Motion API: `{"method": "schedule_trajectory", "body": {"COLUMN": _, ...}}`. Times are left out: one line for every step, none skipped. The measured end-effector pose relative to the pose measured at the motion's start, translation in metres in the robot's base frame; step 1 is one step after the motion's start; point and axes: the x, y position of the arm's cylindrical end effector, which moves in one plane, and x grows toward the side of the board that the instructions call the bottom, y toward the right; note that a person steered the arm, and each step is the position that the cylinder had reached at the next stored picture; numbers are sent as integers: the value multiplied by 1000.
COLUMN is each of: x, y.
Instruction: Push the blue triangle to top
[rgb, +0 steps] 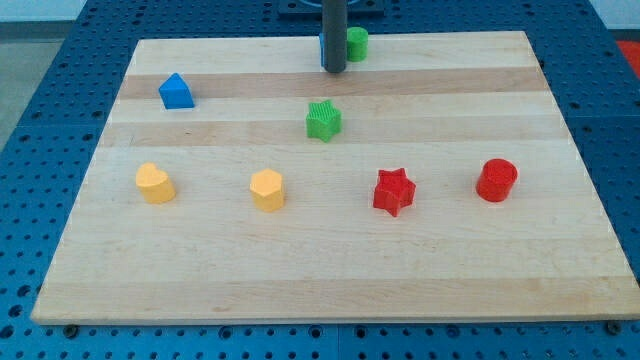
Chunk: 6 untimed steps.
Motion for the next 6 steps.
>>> {"method": "schedule_trajectory", "body": {"x": 0, "y": 0}}
{"method": "schedule_trajectory", "body": {"x": 48, "y": -8}}
{"method": "schedule_trajectory", "body": {"x": 92, "y": -52}}
{"method": "schedule_trajectory", "body": {"x": 110, "y": -127}}
{"method": "schedule_trajectory", "body": {"x": 115, "y": -197}}
{"method": "schedule_trajectory", "body": {"x": 93, "y": -226}}
